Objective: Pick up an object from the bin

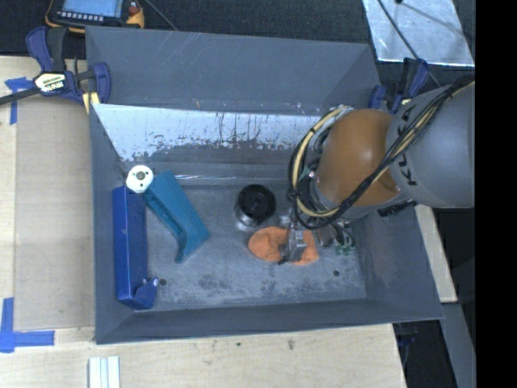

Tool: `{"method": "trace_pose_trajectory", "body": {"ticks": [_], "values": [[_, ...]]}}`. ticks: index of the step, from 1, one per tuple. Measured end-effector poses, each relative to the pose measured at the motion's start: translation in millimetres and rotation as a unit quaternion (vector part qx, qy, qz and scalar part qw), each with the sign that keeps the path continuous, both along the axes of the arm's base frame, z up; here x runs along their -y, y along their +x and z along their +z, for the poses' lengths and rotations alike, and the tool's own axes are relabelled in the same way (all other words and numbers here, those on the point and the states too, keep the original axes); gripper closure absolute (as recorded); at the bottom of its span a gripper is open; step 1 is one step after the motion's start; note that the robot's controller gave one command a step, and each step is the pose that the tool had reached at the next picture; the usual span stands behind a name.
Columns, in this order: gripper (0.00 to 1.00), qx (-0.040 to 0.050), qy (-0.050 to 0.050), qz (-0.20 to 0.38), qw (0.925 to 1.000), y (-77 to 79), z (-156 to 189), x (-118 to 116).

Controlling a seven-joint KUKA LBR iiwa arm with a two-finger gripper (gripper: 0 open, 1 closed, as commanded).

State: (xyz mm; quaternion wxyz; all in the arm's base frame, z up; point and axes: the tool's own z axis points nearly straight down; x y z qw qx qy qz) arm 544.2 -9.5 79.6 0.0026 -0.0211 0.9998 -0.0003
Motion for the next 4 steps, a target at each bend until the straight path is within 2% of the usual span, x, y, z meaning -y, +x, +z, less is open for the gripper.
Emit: {"method": "trace_pose_trajectory", "body": {"ticks": [4], "values": [[1.00, 0.0000, 0.000, 0.001, 1.0000, 0.0, 0.0, -0.2]]}}
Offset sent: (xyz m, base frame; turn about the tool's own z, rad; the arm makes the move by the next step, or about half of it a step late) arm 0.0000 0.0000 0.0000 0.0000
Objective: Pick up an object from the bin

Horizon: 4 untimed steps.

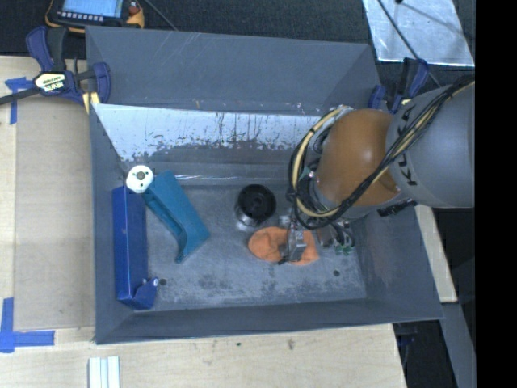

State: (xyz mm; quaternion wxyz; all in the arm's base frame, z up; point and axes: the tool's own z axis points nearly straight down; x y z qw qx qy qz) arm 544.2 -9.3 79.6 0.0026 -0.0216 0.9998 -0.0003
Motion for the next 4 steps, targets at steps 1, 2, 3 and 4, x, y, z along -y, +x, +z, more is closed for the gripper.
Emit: {"method": "trace_pose_trajectory", "body": {"ticks": [1, 2, 3, 4], "values": [[1.00, 0.0000, 0.000, 0.000, 1.0000, 0.0, 0.0, 0.0], [1.00, 0.0000, 0.000, 0.000, 1.0000, 0.0, 0.0, -0.1], [1.00, 0.0000, 0.000, 0.000, 1.0000, 0.0, 0.0, -0.1], [1.00, 0.0000, 0.000, 0.000, 1.0000, 0.0, 0.0, -0.1]]}}
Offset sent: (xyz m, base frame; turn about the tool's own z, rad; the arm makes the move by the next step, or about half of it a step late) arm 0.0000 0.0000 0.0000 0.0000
